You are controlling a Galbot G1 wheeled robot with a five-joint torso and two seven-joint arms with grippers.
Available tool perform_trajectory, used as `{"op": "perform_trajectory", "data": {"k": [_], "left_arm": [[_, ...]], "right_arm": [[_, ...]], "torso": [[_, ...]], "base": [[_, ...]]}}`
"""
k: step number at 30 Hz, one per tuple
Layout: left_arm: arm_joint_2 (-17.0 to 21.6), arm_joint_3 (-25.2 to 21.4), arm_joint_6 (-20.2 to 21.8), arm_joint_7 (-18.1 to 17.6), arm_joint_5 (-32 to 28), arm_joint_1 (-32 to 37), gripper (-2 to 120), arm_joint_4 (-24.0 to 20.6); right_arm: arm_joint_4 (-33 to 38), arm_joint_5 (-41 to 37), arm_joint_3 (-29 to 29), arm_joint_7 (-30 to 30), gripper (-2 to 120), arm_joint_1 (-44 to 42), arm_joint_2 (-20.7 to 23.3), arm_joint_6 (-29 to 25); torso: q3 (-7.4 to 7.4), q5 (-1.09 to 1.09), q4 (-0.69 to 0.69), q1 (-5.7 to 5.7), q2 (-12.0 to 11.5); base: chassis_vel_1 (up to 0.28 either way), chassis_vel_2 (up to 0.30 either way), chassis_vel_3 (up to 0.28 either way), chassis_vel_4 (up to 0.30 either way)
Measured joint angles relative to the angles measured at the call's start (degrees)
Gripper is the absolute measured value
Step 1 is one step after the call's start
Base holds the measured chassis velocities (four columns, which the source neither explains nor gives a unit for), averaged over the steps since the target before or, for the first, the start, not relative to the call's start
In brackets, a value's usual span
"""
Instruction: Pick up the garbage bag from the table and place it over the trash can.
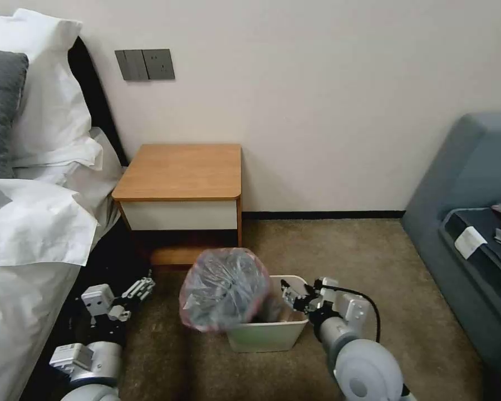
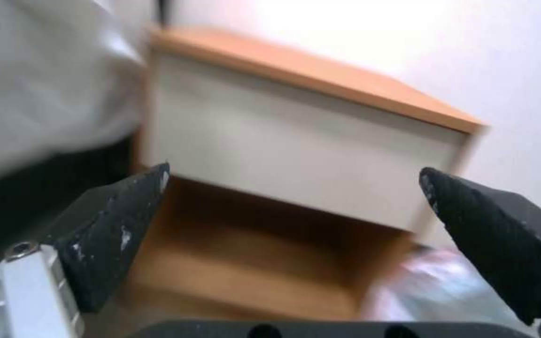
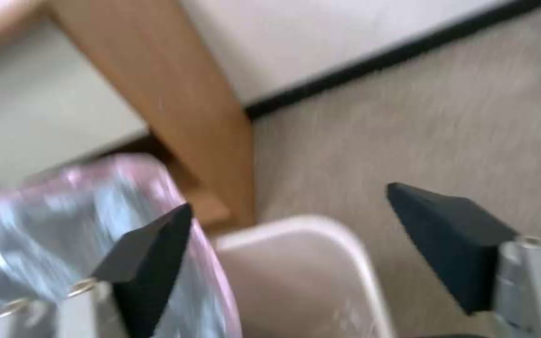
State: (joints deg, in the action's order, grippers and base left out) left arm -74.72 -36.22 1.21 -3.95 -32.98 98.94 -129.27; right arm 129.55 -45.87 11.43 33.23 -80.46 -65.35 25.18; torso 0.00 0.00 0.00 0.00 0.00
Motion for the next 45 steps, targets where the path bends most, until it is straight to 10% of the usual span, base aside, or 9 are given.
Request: {"op": "perform_trajectory", "data": {"k": [4, 11, 28, 45], "left_arm": [[1.79, 0.2, 8.43, 5.81, -7.74, -0.07, 100, -4.27], [2.95, 2.37, 8.5, 15.74, -5.42, -1.11, 100, -6.1], [-2.52, 7.05, 29.56, 2.63, -7.61, -8.51, 99, 3.81], [-2.81, 8.46, 40.0, 2.39, -8.49, -17.11, 99, 8.47]], "right_arm": [[2.36, 4.5, 2.46, -3.0, 98, -2.6, -0.44, -2.98], [3.0, 9.78, 2.14, -5.18, 100, -5.32, -2.64, -6.97], [0.97, 15.12, -4.59, -7.25, 100, -5.19, -6.8, -12.09], [1.98, 18.99, -3.54, -8.72, 100, -9.27, -9.2, -14.85]], "torso": [[0.0, 0.01, 0.0, 0.0, 0.0], [0.0, 0.0, -0.01, 0.0, 0.0], [0.0, 0.0, -0.01, 0.0, 0.0], [0.0, 0.0, 0.0, 0.0, 0.0]], "base": [[0.0, 0.0, 0.0, 0.0], [0.0, 0.0, 0.0, 0.0], [0.0, 0.0, 0.0, 0.0], [0.0, 0.0, 0.0, 0.0]]}}
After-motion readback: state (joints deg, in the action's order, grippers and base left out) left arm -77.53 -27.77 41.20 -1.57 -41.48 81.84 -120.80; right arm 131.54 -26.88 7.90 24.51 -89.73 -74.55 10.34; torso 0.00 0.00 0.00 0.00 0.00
